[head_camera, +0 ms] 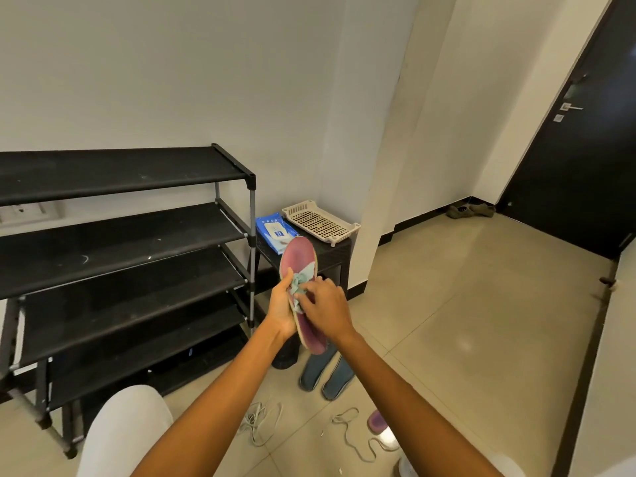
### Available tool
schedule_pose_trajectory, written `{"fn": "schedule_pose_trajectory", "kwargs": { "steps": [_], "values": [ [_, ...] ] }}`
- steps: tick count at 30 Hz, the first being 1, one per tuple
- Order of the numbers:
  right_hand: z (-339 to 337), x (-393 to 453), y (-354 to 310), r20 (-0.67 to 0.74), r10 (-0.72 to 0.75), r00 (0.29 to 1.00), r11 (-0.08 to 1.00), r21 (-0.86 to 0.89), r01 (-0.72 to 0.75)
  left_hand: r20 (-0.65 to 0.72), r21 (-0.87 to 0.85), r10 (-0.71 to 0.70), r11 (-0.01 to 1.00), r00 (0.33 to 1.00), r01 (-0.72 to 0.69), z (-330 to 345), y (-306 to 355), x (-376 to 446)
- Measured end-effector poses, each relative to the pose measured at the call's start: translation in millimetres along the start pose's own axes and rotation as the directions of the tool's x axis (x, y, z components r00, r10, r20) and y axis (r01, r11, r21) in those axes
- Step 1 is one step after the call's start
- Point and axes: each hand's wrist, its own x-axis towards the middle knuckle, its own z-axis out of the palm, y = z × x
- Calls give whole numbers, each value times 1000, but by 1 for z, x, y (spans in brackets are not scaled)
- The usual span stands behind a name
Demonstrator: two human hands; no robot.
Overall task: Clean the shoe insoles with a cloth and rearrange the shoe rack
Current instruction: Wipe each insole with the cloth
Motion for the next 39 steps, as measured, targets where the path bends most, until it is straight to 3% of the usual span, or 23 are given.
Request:
{"fn": "schedule_pose_trajectory", "kwargs": {
  "steps": [3,5,8,12,15,20,22,25,27,29,31,33,36,37,39],
  "values": [
    [-1,-18,-1,115,-179,977,975,155,160,-36,-40,-38,999,999,36,-15,-6,4],
    [-6,-11,7,84,-258,963,957,157,243,-29,-52,-43,998,999,41,-19,-6,6],
    [-20,24,18,-90,-86,992,986,138,98,39,-23,3,1000,999,-2,0,-6,-3],
    [-23,43,19,-94,-15,995,1000,10,16,94,52,67,996,993,-72,22,-6,-6],
    [-11,15,13,-146,-169,975,981,74,181,84,17,2,1000,996,-4,15,0,0],
    [-13,-4,19,-7,-372,928,922,111,370,72,30,-57,998,996,55,-1,-3,2],
    [-20,11,18,-77,-245,966,936,241,257,110,63,-63,996,992,57,7,-6,-1],
    [-37,50,14,-151,111,982,924,378,-46,134,95,-76,993,988,63,15,-8,-4],
    [-42,75,18,-64,195,979,956,237,-175,139,68,-81,995,987,72,17,-5,-5],
    [-38,83,18,43,176,984,983,43,-177,123,69,-61,996,991,53,18,1,-9],
    [-26,73,13,90,58,994,998,-34,-55,90,68,-17,998,996,11,17,7,-9],
    [-15,52,5,123,-68,990,998,4,68,40,68,9,998,999,-12,10,13,-8],
    [-14,25,6,216,-160,963,979,157,127,17,67,-26,997,1000,24,-5,17,-2],
    [-16,22,7,214,-161,963,975,185,122,31,57,-42,998,999,40,-7,16,-2],
    [-21,29,10,82,-64,995,973,226,44,75,40,-48,998,996,45,-1,11,-6]
  ]
}}
